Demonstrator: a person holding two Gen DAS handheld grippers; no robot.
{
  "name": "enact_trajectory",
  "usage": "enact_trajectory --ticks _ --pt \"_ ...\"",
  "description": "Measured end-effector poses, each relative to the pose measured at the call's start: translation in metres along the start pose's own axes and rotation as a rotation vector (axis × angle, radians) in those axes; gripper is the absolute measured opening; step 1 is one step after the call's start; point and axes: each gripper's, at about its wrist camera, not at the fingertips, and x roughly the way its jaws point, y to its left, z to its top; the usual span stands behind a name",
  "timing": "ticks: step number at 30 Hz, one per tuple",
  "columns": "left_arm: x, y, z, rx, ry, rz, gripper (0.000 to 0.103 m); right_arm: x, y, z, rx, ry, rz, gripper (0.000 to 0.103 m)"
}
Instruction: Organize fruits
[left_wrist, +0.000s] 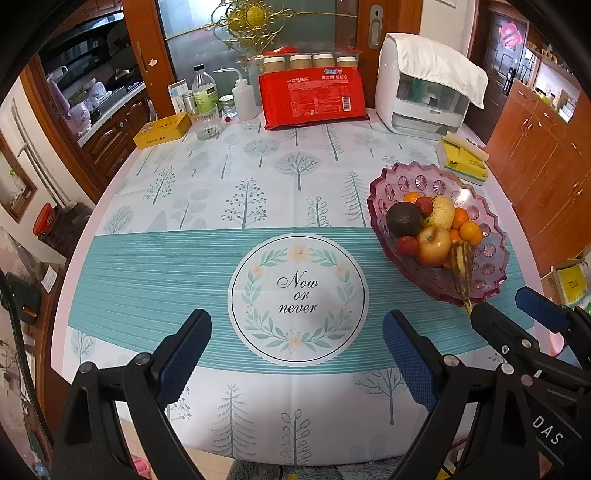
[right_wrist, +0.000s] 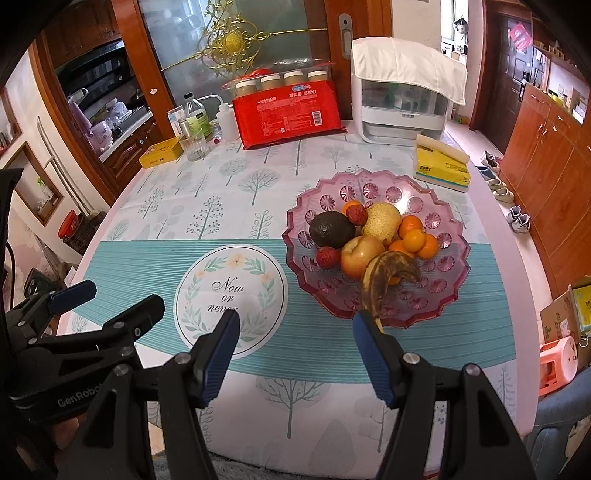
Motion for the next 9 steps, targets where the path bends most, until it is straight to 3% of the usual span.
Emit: enact_trajectory --ticks 9 --pt "0.003 -0.003 0.005 -0.012 0.009 0.013 0.093 0.005 -0.008 0.014 -0.008 0.016 0.015 0.064"
